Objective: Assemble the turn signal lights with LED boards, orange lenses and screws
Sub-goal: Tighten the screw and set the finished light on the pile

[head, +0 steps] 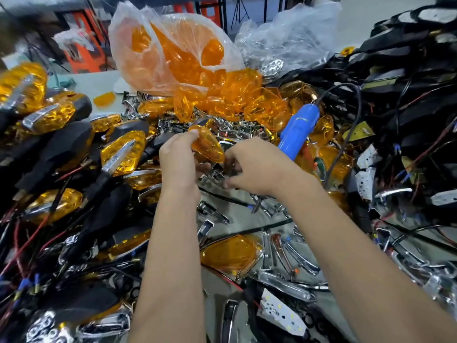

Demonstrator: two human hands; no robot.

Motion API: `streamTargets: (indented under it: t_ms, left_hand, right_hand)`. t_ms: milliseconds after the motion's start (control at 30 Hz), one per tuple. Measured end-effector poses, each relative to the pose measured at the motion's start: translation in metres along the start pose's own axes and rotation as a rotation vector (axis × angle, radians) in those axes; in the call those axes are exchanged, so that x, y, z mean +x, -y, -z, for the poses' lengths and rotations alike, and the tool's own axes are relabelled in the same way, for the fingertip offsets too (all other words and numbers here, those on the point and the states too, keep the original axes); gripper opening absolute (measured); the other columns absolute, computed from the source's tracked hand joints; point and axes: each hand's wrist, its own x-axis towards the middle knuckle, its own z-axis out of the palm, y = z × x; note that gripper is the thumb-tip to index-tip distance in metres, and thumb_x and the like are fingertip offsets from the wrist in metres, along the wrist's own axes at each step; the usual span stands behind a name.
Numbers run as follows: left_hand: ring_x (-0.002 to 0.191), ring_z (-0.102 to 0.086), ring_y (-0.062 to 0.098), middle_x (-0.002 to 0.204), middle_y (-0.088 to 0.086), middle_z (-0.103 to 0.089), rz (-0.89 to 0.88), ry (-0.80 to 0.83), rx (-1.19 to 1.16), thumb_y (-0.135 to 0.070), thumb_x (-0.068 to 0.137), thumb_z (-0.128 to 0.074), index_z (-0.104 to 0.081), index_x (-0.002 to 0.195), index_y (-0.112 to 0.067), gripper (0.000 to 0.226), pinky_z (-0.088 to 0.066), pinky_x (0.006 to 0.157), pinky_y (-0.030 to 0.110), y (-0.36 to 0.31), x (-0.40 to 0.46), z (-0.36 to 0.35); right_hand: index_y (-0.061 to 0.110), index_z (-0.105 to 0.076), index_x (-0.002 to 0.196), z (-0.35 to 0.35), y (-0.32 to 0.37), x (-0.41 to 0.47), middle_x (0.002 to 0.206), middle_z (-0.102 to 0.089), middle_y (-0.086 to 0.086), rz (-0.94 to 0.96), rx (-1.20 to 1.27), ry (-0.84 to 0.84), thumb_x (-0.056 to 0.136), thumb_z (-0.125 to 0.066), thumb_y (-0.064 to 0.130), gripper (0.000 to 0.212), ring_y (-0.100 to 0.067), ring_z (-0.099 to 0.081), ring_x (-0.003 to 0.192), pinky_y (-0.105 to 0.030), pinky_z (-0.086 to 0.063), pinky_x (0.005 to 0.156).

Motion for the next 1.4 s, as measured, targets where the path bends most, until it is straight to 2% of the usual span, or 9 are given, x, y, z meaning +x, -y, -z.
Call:
streamTargets:
  t_ms: [267,400,567,767,967,1100,1267,1333,1400]
  left_hand:
    - [0.054,-0.067,0.011,0.088,0.007,-0.069,0.066,-0.001,-0.093,-0.021,0.098,-0.063,-0.067,0.095,-0.014,0.008,-0.049,0.046,0.023,0.0,0.001,0.002]
    - [0.058,-0.069,0.015,0.095,0.012,-0.071,0.05,0.05,-0.071,-0.018,0.1,-0.061,-0.068,0.106,-0.008,0.014,-0.051,0.048,0.024,0.001,-0.001,0.0]
    - [0.057,-0.065,0.016,0.086,0.01,-0.074,0.076,0.14,-0.074,-0.016,0.1,-0.058,-0.068,0.11,-0.005,0.017,-0.052,0.052,0.026,0.001,-0.008,-0.004]
    - [0.063,-0.068,0.015,0.091,0.011,-0.075,0.062,0.201,-0.013,-0.021,0.102,-0.06,-0.07,0.115,-0.007,0.022,-0.052,0.053,0.024,0.002,-0.01,-0.006]
    - [0.054,-0.054,0.01,0.082,0.007,-0.068,0.01,0.161,0.074,-0.041,0.099,-0.069,-0.078,0.095,-0.016,0.027,-0.038,0.041,0.019,0.004,-0.01,-0.006]
    - [0.048,-0.056,0.006,0.07,-0.002,-0.069,-0.025,0.167,0.115,-0.044,0.097,-0.071,-0.08,0.074,-0.024,0.031,-0.04,0.041,0.017,0.003,-0.014,-0.007]
    - [0.057,-0.056,0.005,0.061,-0.012,-0.063,-0.104,0.189,0.21,-0.048,0.097,-0.069,-0.079,0.067,-0.035,0.034,-0.046,0.056,0.022,0.001,-0.015,-0.008]
    - [0.06,-0.055,0.007,0.061,-0.011,-0.063,-0.141,0.202,0.231,-0.047,0.097,-0.069,-0.077,0.066,-0.033,0.035,-0.048,0.06,0.024,0.002,-0.016,-0.008]
    - [0.066,-0.058,0.01,0.067,-0.005,-0.065,-0.146,0.193,0.211,-0.044,0.097,-0.071,-0.079,0.068,-0.028,0.033,-0.056,0.067,0.034,0.002,-0.016,-0.009]
  right_hand:
    - [0.017,-0.067,0.089,0.001,-0.01,-0.005,0.095,-0.066,-0.002,-0.07,-0.019,-0.024,0.097,-0.071,0.021,0.01,-0.021,-0.063,0.084,-0.037,-0.055,0.078]
    - [0.017,-0.061,0.095,0.02,-0.027,-0.018,0.084,-0.069,0.001,-0.099,0.325,-0.143,0.097,-0.071,0.018,0.01,-0.021,-0.066,0.077,-0.035,-0.056,0.068]
    - [0.016,-0.059,0.13,0.022,-0.038,-0.025,0.089,-0.08,0.001,-0.035,0.857,-0.196,0.105,-0.057,0.007,0.027,-0.013,-0.073,0.078,-0.02,-0.054,0.068]
    - [0.019,-0.074,0.114,0.006,-0.035,-0.02,0.091,-0.08,0.001,-0.024,1.016,-0.279,0.104,-0.058,0.007,0.022,-0.016,-0.067,0.081,-0.021,-0.047,0.071]
    - [0.019,-0.076,0.107,0.001,-0.037,-0.018,0.081,-0.076,-0.003,-0.031,1.201,-0.301,0.103,-0.059,0.004,0.023,-0.022,-0.052,0.074,-0.023,-0.04,0.056]
    - [0.014,-0.078,0.104,-0.001,-0.038,-0.018,0.075,-0.066,-0.007,-0.037,1.232,-0.305,0.102,-0.061,0.003,0.021,-0.01,-0.045,0.06,-0.022,-0.038,0.052]
    - [0.011,-0.081,0.102,-0.001,-0.04,-0.02,0.073,-0.044,-0.022,0.045,1.193,-0.208,0.099,-0.067,0.005,0.016,-0.035,-0.032,0.065,-0.034,-0.031,0.056]
    - [0.016,-0.082,0.101,-0.001,-0.04,-0.02,0.077,-0.051,-0.03,0.042,1.117,-0.206,0.097,-0.071,0.01,0.013,-0.036,-0.036,0.065,-0.038,-0.033,0.058]
    - [0.022,-0.08,0.096,-0.002,-0.04,-0.02,0.074,-0.066,-0.017,0.021,0.979,-0.253,0.096,-0.074,0.019,0.007,-0.032,-0.049,0.062,-0.034,-0.042,0.057]
